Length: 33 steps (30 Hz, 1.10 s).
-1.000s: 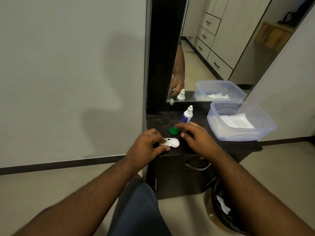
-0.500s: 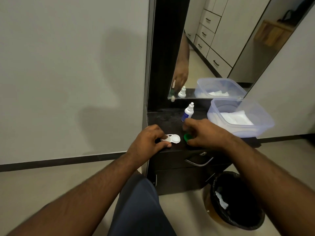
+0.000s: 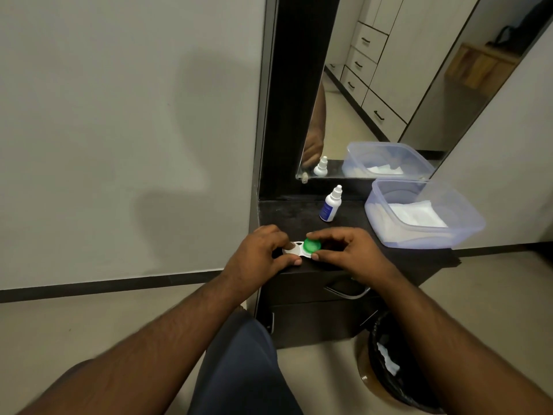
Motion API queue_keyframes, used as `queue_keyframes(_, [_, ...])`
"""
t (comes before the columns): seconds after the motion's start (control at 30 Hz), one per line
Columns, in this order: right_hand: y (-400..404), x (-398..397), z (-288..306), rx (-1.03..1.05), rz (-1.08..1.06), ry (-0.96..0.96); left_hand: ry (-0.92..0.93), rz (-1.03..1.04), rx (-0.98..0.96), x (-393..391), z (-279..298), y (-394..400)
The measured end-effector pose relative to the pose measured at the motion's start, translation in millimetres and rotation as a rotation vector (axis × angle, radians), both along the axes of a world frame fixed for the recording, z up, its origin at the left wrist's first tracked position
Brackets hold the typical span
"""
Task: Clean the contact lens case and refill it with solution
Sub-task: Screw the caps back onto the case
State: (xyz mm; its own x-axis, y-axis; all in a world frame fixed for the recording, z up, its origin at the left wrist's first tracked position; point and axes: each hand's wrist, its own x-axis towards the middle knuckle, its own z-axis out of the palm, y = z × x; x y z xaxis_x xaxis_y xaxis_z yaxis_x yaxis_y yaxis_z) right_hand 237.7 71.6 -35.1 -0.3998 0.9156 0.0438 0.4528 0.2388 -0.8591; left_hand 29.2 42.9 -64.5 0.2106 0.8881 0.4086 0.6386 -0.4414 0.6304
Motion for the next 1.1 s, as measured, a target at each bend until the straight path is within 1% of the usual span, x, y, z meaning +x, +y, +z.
queue_keyframes(0.13, [5.7, 3.0, -0.3, -0.011, 0.019, -0.051, -0.009, 0.006, -0.006, 1.0, -1.7, -0.9])
queue_keyframes(0.27, [5.1, 4.0, -1.9, 0.0, 0.027, -0.037, -0.008, 0.004, -0.016, 0.2, -0.6, -0.6])
queue_keyframes(0.37, [3.0, 3.8, -2.9, -0.007, 0.017, 0.015, -0.015, 0.004, -0.022, 0.2, -1.0, -1.1])
queue_keyframes(0.5, [3.9, 1.0, -3.9, 0.027, 0.06, -0.063, -0.021, 0.006, -0.029, -0.3, -1.4, -1.7])
queue_keyframes(0.67, [6.8, 2.6, -3.8, 0.009, 0.056, -0.094, -0.021, -0.002, -0.022, -0.3, 0.9, -2.5])
queue_keyframes(0.8, [1.5, -4.0, -11.0, 0.137, -0.055, -0.087, -0.006, -0.005, -0.017, -0.2, 1.0, -2.1])
queue_keyframes(0.87, [0.5, -5.5, -14.1, 0.193, -0.055, -0.072, -0.003, -0.006, -0.013, -0.9, 0.8, -2.2])
queue_keyframes(0.9, [1.1, -3.9, -14.5, 0.188, -0.034, -0.06, -0.002, -0.008, -0.012, -0.9, 0.6, -2.2])
queue_keyframes(1.03, [2.3, 7.5, -11.6, 0.06, 0.068, 0.04, 0.01, -0.006, -0.026, -1.5, 0.0, -1.3])
queue_keyframes(1.1, [2.3, 7.1, -11.4, 0.049, 0.075, 0.022, 0.013, -0.007, -0.03, -1.7, -0.1, -0.9])
